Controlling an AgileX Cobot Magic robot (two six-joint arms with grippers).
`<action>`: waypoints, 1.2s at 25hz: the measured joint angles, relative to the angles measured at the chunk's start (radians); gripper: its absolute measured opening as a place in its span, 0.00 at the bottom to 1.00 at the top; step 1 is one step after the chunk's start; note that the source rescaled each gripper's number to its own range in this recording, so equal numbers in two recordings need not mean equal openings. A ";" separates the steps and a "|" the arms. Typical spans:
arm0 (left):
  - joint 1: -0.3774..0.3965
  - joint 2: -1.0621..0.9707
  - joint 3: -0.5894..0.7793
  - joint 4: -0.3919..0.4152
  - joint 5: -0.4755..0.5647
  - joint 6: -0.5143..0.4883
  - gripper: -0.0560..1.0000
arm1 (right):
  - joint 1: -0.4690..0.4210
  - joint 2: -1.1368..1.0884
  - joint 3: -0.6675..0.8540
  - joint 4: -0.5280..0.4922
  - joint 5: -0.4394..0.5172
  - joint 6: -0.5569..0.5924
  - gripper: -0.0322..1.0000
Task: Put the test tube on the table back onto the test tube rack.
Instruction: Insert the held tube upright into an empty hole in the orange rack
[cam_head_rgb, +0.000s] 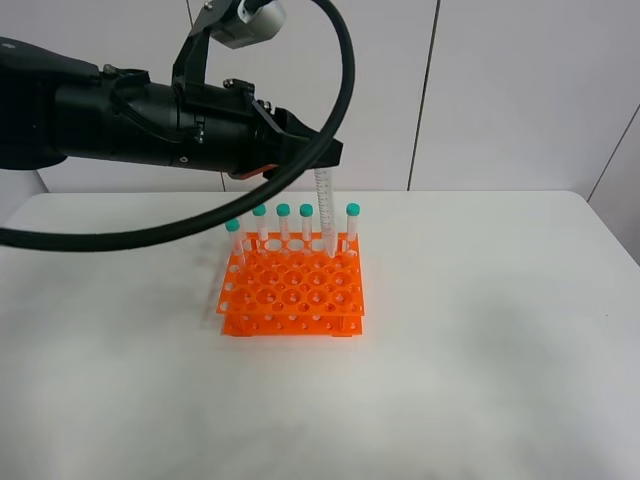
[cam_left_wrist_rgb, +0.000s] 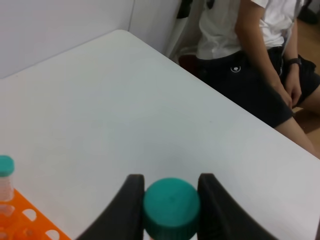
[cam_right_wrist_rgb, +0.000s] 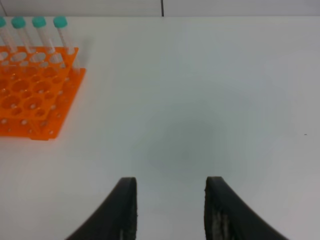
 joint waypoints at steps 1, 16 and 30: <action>0.000 0.000 0.000 0.000 -0.008 0.001 0.05 | 0.000 0.000 0.000 0.000 0.000 0.000 0.85; -0.006 0.000 0.000 0.356 -0.114 -0.236 0.05 | 0.000 0.000 0.000 0.004 0.000 0.000 0.85; -0.031 0.123 -0.001 0.754 -0.413 -0.698 0.05 | 0.000 0.000 0.000 0.010 0.000 0.005 0.85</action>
